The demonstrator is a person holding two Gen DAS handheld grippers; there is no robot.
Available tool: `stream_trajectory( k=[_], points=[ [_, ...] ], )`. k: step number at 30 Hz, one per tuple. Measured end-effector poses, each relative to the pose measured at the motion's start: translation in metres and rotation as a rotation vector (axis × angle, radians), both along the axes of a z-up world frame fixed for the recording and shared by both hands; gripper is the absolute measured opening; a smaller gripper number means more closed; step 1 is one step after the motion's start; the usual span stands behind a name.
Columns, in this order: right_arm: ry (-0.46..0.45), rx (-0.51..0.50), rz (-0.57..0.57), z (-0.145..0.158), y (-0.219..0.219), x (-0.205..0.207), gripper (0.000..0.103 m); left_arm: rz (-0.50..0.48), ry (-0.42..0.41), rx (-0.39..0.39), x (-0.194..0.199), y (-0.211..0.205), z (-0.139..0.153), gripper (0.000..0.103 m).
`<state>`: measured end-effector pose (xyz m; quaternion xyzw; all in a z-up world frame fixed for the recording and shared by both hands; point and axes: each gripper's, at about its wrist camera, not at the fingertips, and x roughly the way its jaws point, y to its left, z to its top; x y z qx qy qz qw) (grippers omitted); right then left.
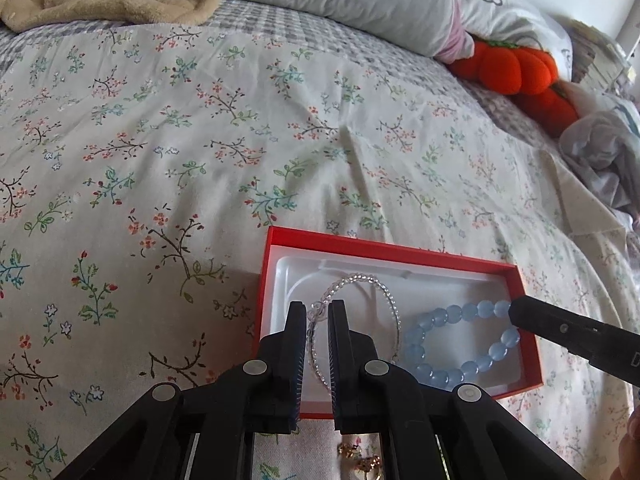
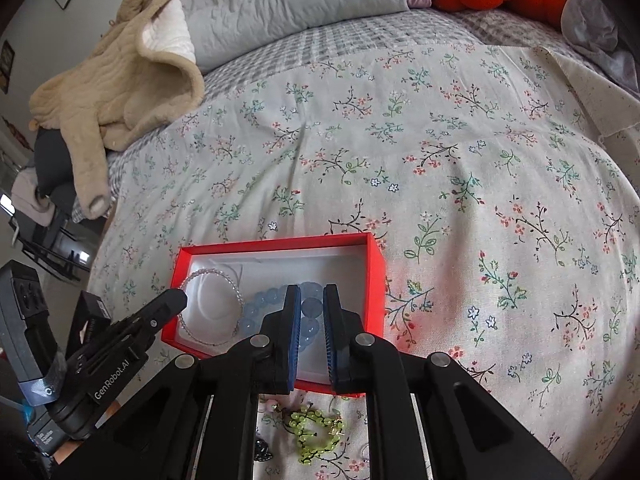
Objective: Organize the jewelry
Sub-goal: 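Carry both bracelets into the red Ace box and open both tools, then lower the left tool onto the gold rings and close on them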
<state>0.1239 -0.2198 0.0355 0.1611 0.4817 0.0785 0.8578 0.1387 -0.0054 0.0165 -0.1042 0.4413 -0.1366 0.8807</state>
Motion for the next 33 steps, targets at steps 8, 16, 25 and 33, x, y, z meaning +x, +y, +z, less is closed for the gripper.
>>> stream_trajectory(
  k=[8,16,25,33],
  points=[
    [-0.010,-0.048,0.010,0.016,-0.003,-0.018,0.038,-0.013,0.005,0.043,-0.018,-0.002,0.015,0.045],
    [0.048,-0.119,0.043,0.015,0.001,-0.045,0.054,-0.046,0.090,0.149,-0.046,0.000,0.010,0.078],
    [0.185,-0.174,0.060,-0.008,-0.002,-0.077,0.055,-0.084,0.264,0.196,-0.075,0.006,-0.019,0.079],
    [0.242,-0.167,0.050,-0.020,-0.006,-0.093,0.055,-0.078,0.344,0.171,-0.085,0.012,-0.031,0.079]
  ],
)
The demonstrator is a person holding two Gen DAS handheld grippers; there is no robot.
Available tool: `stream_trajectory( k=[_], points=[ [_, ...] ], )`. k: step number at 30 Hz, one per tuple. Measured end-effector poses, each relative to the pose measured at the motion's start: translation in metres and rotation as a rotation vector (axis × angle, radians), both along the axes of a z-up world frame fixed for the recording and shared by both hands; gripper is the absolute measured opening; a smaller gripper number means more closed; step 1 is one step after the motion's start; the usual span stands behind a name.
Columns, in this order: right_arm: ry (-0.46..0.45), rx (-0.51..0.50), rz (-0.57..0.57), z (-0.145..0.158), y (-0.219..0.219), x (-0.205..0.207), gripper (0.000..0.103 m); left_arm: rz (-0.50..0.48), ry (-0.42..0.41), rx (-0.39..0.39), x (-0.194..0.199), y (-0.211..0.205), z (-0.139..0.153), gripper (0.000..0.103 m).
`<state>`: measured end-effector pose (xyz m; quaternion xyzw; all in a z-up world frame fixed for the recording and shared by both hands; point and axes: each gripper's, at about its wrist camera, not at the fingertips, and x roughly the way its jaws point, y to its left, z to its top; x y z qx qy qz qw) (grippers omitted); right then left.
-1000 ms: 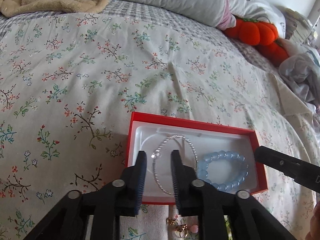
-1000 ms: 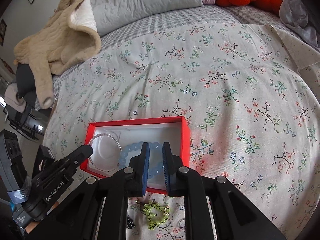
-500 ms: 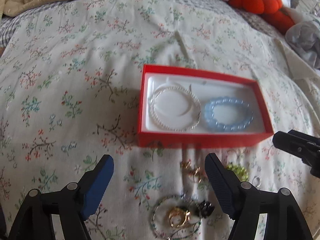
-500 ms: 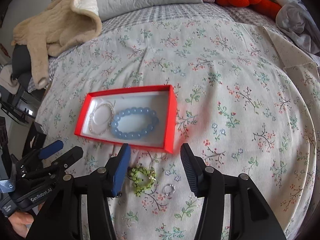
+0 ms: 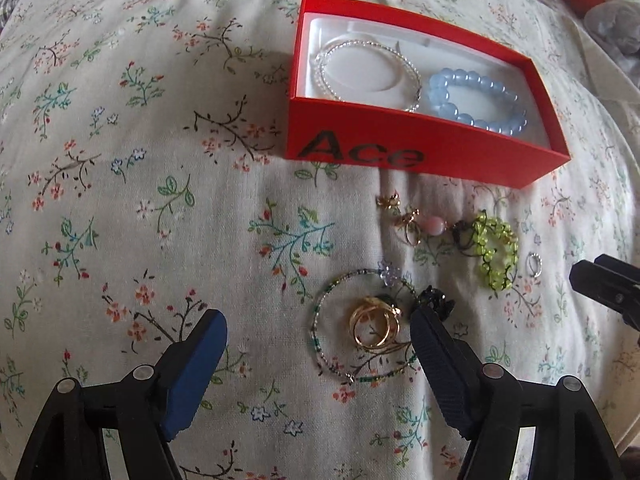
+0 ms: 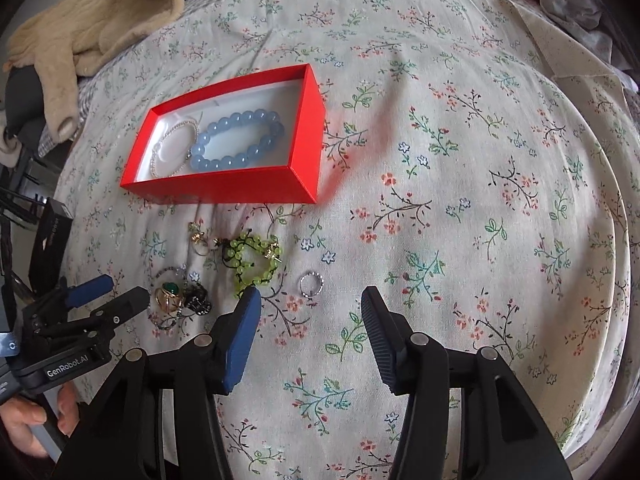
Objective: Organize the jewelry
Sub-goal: 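Lower the left tool onto the gold rings and close on them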
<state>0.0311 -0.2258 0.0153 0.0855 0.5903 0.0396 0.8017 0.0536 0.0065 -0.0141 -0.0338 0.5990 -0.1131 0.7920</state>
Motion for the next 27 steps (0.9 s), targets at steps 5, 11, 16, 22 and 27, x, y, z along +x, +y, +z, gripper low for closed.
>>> stream_trajectory(
  k=[5,11,16,22,27],
  points=[
    [0.018,-0.014,-0.005,-0.005,-0.002,-0.003,0.055,-0.014,0.012,-0.038,-0.003,-0.002,0.001,0.079],
    [0.024,-0.014,-0.005,-0.007,-0.001,-0.002,0.056,-0.045,0.039,-0.115,-0.001,-0.010,-0.001,0.050],
    [0.028,-0.009,-0.001,-0.008,0.002,0.001,0.056,-0.053,0.062,-0.117,0.004,-0.020,-0.008,0.030],
    [0.031,-0.007,0.005,-0.009,0.007,0.004,0.056,-0.056,0.062,-0.073,0.010,-0.030,-0.018,0.028],
    [0.032,-0.002,0.002,-0.009,0.008,0.004,0.056,-0.061,0.046,-0.061,0.012,-0.036,-0.018,0.026]
  ],
)
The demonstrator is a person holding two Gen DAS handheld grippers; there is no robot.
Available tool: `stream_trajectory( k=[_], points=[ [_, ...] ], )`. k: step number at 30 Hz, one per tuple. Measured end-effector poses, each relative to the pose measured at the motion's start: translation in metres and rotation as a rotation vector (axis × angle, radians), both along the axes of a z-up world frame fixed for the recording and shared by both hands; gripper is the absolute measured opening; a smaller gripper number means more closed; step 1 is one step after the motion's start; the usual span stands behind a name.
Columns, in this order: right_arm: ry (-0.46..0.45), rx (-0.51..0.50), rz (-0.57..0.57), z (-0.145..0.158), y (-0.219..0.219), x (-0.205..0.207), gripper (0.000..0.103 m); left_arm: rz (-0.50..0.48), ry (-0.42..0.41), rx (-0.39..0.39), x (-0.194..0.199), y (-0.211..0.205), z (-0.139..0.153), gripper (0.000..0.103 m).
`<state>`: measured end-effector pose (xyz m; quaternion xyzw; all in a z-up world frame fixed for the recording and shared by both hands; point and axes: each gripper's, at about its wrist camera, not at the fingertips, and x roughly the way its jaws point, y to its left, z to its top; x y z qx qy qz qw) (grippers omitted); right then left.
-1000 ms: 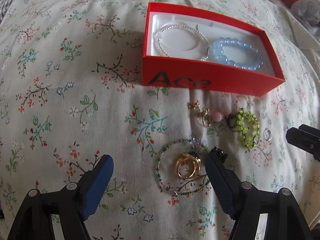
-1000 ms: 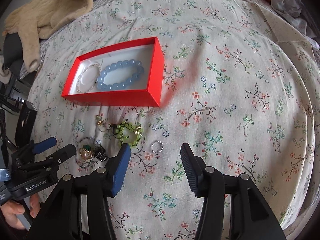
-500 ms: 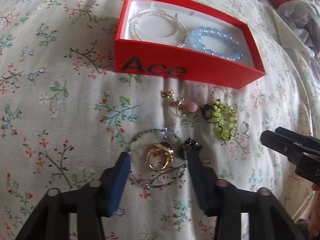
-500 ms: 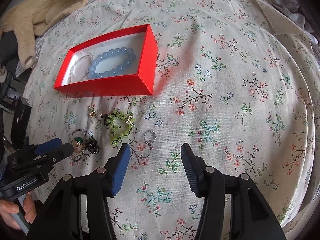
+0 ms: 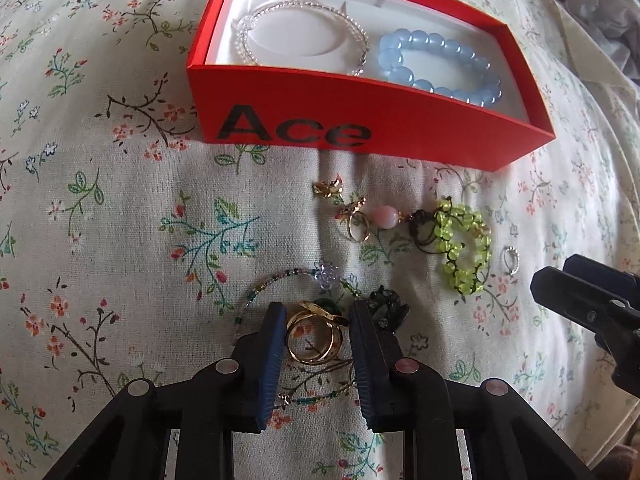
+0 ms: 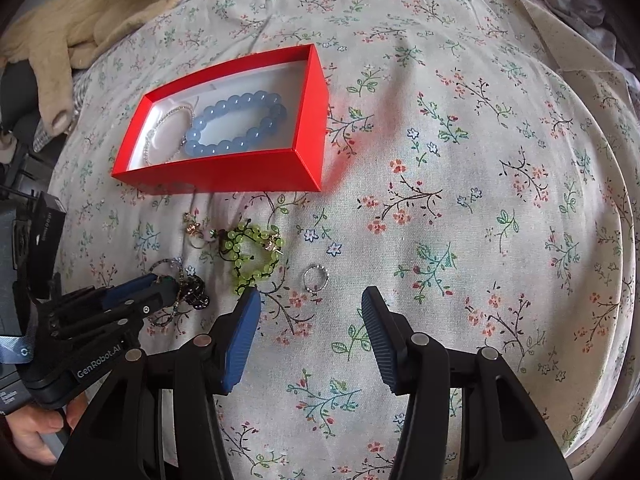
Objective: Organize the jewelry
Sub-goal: 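Lower the left tool onto the gold rings and close on them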
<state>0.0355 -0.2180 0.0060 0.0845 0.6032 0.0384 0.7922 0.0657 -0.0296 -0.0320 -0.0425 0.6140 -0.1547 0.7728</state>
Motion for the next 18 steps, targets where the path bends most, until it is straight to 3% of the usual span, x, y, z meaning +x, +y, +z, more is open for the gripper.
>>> stream_trajectory(
  k=[10,16,18],
  points=[
    [-0.001,0.012,-0.014,-0.002,0.005,0.007,0.056,0.005,-0.053,-0.038,-0.005,0.010,0.021,0.022],
    [0.015,0.119,0.042,-0.004,0.027,0.007,0.055,0.033,-0.054,-0.046,-0.005,0.031,0.024,0.022],
    [0.019,0.139,0.065,-0.005,0.036,0.008,0.046,0.037,-0.057,-0.046,-0.006,0.035,0.026,0.022]
  ],
)
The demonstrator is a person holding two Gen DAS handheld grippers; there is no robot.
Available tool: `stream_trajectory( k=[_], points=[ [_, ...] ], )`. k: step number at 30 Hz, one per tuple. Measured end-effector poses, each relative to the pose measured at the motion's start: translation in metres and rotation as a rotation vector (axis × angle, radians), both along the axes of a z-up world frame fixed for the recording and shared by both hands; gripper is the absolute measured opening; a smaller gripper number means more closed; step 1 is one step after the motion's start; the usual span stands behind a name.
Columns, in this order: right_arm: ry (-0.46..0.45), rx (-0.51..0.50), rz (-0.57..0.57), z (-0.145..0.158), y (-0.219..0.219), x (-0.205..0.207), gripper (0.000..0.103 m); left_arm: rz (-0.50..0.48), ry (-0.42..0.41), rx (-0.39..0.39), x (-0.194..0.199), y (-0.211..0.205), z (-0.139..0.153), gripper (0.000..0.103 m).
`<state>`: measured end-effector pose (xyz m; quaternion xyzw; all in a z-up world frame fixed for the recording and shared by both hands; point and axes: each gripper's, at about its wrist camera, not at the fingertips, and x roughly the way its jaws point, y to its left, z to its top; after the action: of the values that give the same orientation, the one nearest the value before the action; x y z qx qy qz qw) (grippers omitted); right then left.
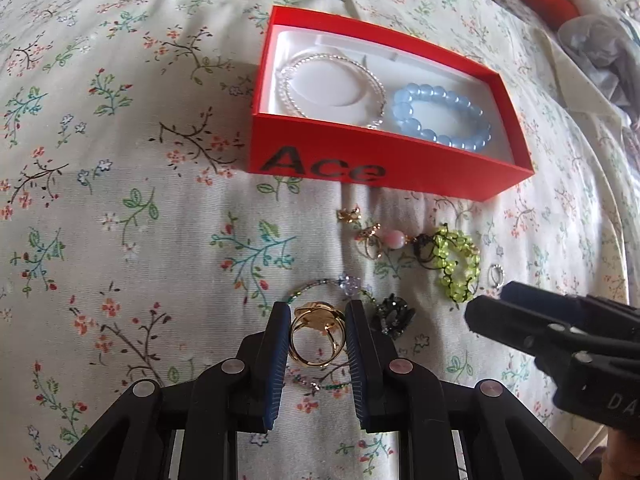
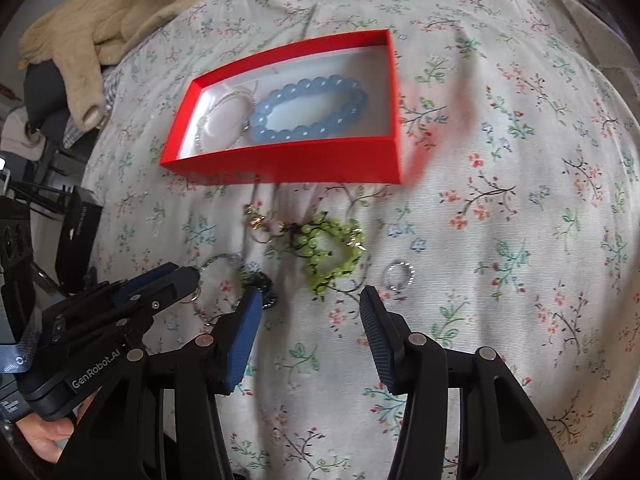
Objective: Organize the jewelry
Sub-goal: 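Lower the left tool onto the gold rings and close on them, then grasp the black claw hair clip with the right tool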
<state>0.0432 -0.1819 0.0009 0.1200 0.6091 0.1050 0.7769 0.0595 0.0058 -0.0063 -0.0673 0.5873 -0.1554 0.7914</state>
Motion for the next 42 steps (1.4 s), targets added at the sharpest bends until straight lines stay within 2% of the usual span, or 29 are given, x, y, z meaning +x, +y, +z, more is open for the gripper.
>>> stream_trajectory(
  k=[1,2,10,18,25,31,35,38,42],
  points=[
    [0.003,0.002,0.016,-0.001,0.005,0.000,0.039,0.000,0.000,0.000,0.000,0.002,0.000,0.022],
    [0.005,0.002,0.030,-0.002,0.010,0.001,0.037,0.000,0.001,0.001,-0.001,0.004,0.000,0.022],
    [0.011,-0.020,0.101,-0.009,0.042,0.006,0.030,0.008,0.006,0.001,-0.003,0.011,0.000,0.022],
    [0.026,-0.044,0.106,-0.020,0.052,0.015,0.023,0.009,0.013,0.002,-0.001,0.010,-0.001,0.022],
    [0.012,-0.058,0.111,-0.018,0.050,0.015,0.007,0.011,0.017,0.002,0.000,0.010,-0.002,0.022],
    [-0.007,-0.079,0.113,-0.013,0.046,0.011,0.007,0.010,0.019,0.005,0.000,0.010,-0.003,0.022],
    [0.026,-0.074,0.107,-0.016,0.042,0.011,0.009,0.012,0.022,0.006,0.002,0.009,-0.004,0.022],
    [0.039,-0.089,0.140,-0.018,0.045,0.009,0.015,0.012,0.022,0.005,0.002,0.010,-0.004,0.022],
    [0.049,-0.138,0.192,-0.023,0.056,0.006,0.017,0.010,0.025,0.006,0.003,0.008,-0.005,0.022]
  ],
)
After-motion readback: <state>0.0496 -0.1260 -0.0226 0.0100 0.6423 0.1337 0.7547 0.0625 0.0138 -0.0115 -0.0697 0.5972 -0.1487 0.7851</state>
